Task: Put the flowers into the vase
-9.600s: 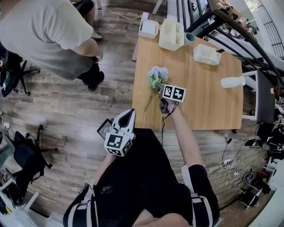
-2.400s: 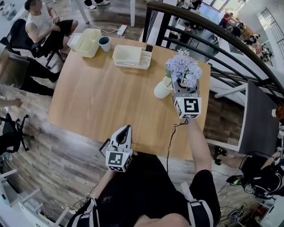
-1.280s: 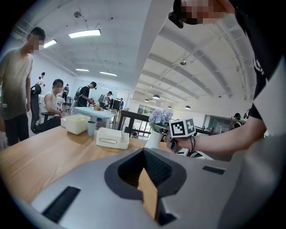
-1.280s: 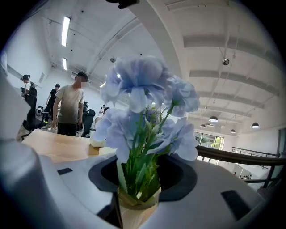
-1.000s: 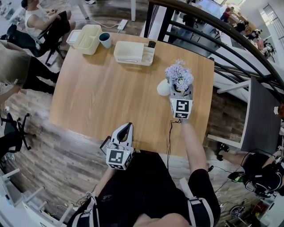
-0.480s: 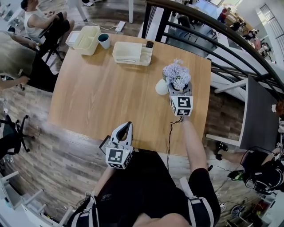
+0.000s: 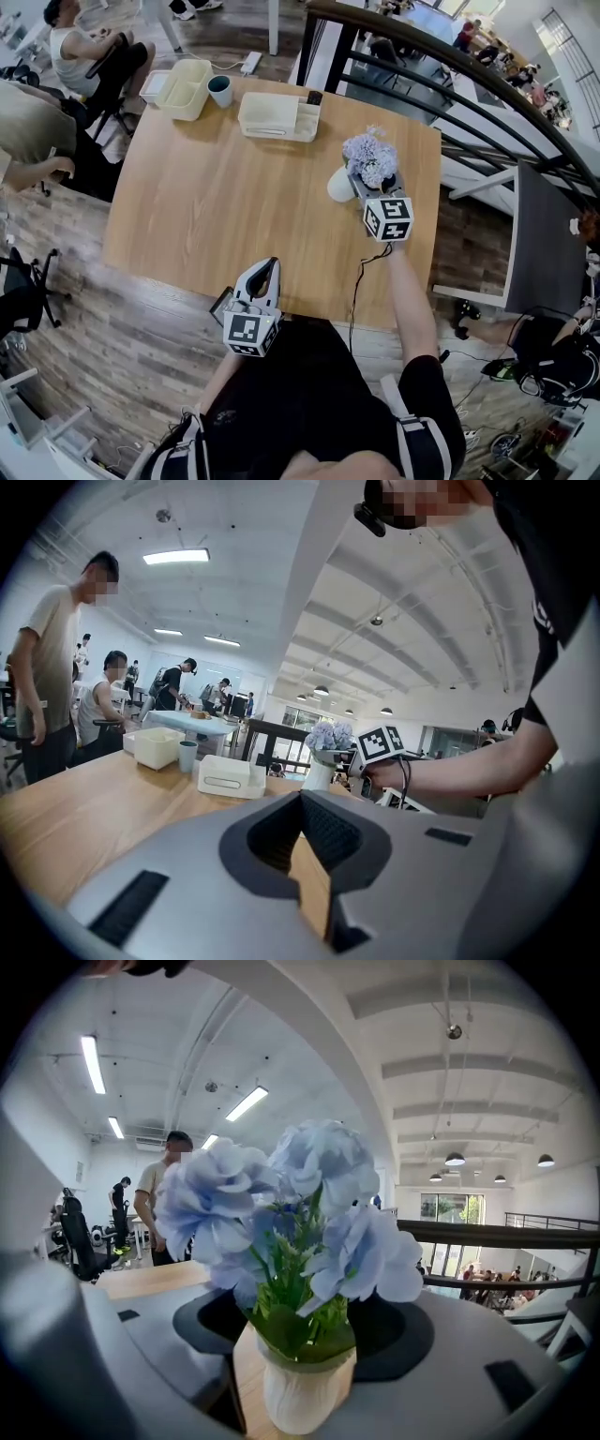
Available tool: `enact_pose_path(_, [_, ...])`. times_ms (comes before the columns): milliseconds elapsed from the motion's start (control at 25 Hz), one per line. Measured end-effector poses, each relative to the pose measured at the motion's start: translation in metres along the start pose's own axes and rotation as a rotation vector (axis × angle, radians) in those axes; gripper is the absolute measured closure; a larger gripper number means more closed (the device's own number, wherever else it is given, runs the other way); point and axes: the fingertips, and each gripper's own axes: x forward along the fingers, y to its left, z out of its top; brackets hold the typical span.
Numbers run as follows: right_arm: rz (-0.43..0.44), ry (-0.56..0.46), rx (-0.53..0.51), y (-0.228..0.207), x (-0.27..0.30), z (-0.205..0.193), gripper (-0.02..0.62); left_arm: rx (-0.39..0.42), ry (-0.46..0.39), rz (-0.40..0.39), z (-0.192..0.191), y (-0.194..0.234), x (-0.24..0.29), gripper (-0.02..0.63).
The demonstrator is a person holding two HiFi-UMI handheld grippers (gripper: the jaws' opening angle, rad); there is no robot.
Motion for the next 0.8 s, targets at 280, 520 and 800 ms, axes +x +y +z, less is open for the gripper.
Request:
enact_pose_path(280, [0.044,0.094,0.014,0.005,-0.004,-0.008,0.279,0.003,-0.004,-0.027,0.0,0.001,0.0,0.58])
enact_pose_path(520, [0.044,0.189,-0.044,0.005,-0.009,-0.015,0.28,-0.003,-0.014,-0.056,0.003,0.001,0.0,0.58])
enact_pose_path(800, [0.056,0.298,-0.241,0.008,-0.006,-0.02,0.276,-0.009,-0.019,-0.069,0.003,0.005,-0.001,0.58])
